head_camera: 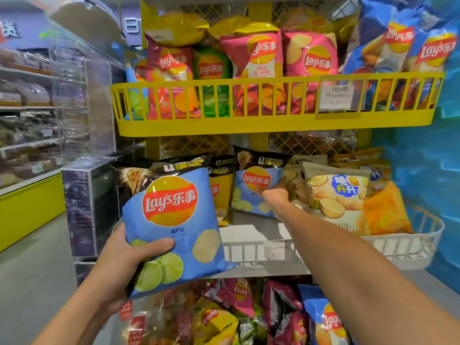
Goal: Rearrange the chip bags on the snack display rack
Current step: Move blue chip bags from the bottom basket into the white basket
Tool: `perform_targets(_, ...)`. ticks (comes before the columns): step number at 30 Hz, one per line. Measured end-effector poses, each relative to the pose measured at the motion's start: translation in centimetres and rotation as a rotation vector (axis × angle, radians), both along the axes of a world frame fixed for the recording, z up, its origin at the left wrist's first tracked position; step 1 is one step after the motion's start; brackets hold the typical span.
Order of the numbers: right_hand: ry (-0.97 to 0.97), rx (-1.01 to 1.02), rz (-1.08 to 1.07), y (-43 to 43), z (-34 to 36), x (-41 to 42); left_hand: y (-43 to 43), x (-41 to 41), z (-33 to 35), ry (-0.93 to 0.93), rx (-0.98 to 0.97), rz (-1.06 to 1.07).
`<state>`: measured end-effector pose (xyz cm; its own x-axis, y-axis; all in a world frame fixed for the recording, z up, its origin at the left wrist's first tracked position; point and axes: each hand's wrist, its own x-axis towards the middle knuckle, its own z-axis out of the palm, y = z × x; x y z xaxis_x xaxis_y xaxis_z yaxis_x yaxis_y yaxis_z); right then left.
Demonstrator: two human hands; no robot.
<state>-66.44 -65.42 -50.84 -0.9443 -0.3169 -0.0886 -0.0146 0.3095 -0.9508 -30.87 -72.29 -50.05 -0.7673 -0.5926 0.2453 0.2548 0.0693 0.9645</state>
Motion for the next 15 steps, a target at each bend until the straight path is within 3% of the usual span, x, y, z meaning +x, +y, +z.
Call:
perform_targets(1, 0.034, 0.127, 0.037, -0.4, -0.2, -0.5, -0.1, -0.2, -0.3, 0.014, 0.002, 0.023)
perform_targets(8, 0.221, 0.400, 0.221, 0.8, -0.3, -1.3, 0.2, -0.3, -0.4, 0.008, 0.016, -0.014)
perform_targets(12, 0.511, 0.751, 0.316, 0.8, -0.2, -1.8, 0.5, -0.7, -0.2, 0.001, 0.027, -0.012)
perform_targets(15, 0.503, 0.885, 0.380, 1.6, 0.6, -0.9, 0.7, -1.0, 0.0, -0.001, 0.032, -0.032)
